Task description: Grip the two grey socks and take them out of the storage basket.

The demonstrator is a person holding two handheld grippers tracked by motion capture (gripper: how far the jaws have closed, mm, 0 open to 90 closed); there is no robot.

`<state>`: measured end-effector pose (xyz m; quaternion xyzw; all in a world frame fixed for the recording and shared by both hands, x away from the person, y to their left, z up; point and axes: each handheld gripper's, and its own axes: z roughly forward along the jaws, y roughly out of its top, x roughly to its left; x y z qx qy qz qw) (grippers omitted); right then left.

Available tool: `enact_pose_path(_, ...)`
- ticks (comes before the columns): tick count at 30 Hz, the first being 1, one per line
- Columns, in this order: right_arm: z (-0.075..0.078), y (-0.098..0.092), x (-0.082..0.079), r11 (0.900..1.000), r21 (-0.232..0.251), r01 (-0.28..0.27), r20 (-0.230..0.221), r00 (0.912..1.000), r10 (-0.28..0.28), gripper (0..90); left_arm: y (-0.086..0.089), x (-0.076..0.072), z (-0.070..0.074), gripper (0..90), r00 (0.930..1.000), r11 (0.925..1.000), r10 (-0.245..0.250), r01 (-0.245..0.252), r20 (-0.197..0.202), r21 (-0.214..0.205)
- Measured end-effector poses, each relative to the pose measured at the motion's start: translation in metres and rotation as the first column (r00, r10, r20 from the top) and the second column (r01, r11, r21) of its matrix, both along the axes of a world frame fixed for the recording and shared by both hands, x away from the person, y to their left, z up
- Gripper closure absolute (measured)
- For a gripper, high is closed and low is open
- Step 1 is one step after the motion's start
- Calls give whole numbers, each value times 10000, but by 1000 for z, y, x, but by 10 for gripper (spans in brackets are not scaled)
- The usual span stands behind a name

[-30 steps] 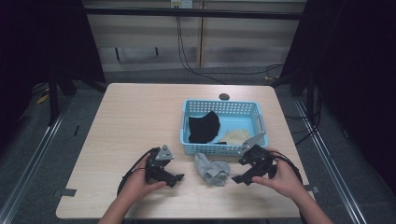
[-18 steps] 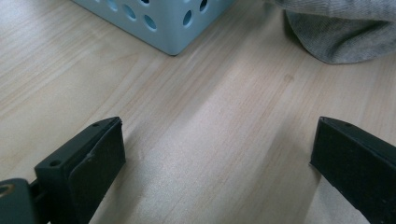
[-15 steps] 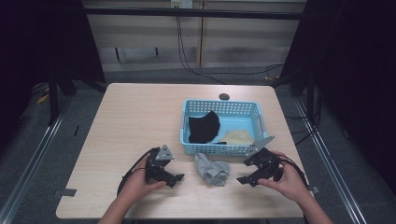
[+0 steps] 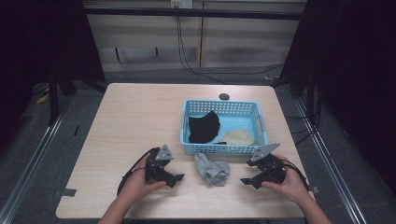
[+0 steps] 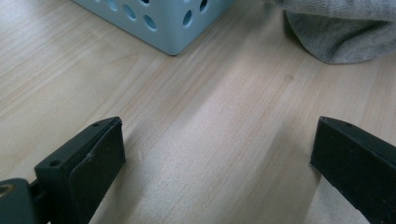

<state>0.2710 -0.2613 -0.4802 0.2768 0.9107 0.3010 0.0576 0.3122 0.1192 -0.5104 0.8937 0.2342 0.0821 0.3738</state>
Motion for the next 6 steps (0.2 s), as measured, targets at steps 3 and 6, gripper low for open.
enact_pose_path(3,-1,2,-1,10000,-42,-64,24,10000,64,244,0,0,0,23,10000,10000,-1,1,-2,-1)
enact_pose_path(6,2,6,-1,9999,-3,-118,74,9999,118,241,0,0,0,23,10000,10000,1,-1,-1,-10)
